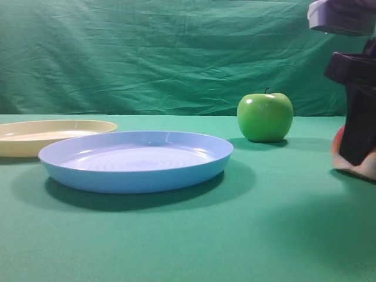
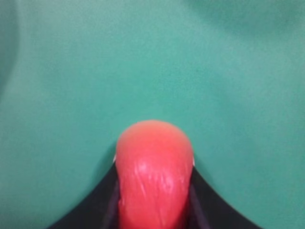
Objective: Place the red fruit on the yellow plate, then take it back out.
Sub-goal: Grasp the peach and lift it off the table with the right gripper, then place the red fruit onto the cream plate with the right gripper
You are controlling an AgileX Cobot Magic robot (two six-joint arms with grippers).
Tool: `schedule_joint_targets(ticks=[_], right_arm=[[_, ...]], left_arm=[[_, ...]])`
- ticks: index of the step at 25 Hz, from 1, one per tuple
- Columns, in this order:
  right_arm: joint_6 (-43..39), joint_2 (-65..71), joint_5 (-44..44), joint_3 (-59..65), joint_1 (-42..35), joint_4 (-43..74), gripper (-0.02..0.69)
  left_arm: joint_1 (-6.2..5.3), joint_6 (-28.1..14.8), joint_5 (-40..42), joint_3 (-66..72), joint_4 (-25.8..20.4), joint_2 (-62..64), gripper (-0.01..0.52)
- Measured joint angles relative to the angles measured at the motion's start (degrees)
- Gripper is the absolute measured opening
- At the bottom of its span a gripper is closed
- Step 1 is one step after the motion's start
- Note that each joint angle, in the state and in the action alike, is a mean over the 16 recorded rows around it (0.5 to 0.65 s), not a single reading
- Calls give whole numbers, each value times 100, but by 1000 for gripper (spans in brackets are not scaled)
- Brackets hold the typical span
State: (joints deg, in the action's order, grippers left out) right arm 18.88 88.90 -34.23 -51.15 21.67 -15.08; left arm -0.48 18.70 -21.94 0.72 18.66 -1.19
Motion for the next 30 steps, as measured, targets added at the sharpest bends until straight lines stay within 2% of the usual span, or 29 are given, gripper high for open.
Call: schedule_joint_targets(ticks=[7, 14, 30], right_arm=[[131, 0, -631, -1134, 32, -302, 188], [438, 401, -758, -2182, 349, -658, 188], [1103, 2943, -520, -5042, 1775, -867, 188]], left_arm=[[0, 0, 0, 0, 0, 0, 0], [0, 0, 0, 0, 0, 0, 0], [0, 0, 0, 0, 0, 0, 0]])
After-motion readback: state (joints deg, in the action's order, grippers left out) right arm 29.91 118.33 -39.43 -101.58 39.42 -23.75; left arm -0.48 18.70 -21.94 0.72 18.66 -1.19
